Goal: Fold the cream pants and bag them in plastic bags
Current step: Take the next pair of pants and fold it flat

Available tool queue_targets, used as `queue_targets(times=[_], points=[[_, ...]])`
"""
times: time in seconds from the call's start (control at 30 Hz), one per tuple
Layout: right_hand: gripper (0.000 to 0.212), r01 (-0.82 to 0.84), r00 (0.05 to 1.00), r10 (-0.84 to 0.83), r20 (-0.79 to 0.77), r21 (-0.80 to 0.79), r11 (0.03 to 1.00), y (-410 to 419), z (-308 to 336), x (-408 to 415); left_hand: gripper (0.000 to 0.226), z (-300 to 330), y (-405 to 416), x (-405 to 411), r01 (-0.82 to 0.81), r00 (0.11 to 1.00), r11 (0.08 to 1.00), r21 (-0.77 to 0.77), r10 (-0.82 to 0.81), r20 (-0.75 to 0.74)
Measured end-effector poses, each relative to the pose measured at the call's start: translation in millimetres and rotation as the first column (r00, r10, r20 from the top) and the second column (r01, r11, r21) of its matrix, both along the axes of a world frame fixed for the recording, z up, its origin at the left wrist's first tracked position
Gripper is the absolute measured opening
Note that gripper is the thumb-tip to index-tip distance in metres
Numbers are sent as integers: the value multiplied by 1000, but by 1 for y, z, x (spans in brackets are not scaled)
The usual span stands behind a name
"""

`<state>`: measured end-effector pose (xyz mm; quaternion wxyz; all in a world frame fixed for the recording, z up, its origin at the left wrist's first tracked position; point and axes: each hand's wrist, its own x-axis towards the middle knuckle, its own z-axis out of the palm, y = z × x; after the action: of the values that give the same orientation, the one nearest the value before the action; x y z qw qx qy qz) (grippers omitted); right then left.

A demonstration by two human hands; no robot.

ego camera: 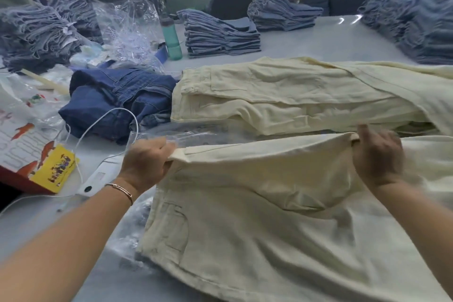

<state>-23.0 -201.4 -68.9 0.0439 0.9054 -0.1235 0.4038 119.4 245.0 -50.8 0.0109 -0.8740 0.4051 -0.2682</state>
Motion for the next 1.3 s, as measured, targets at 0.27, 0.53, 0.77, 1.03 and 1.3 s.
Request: queue_targets(times=[0.27,0.53,0.77,1.03,1.3], points=[[46,-389,921,373,-113,-218,895,-12,-4,-109,33,-38,32,-121,21,996,990,136,-10,-85],[31,-617,724,436,-534,-218,756,24,-41,-189,60,-75,21,-184,-492,668,638,593,713,-212],[52,-515,359,296,-885,76,854,35,-83,-209,38,-85,-22,-200,-548,636,711,441,696,-332],[37,-206,494,258,-830,177,962,24,-77,-207,37,-99,-83,-207,-499,661,751,432,652,-370],[25,514,590,-295,-752,69,855,-71,-60,-228,26,-44,-221,-175,-264,861,957,119,290,-417]])
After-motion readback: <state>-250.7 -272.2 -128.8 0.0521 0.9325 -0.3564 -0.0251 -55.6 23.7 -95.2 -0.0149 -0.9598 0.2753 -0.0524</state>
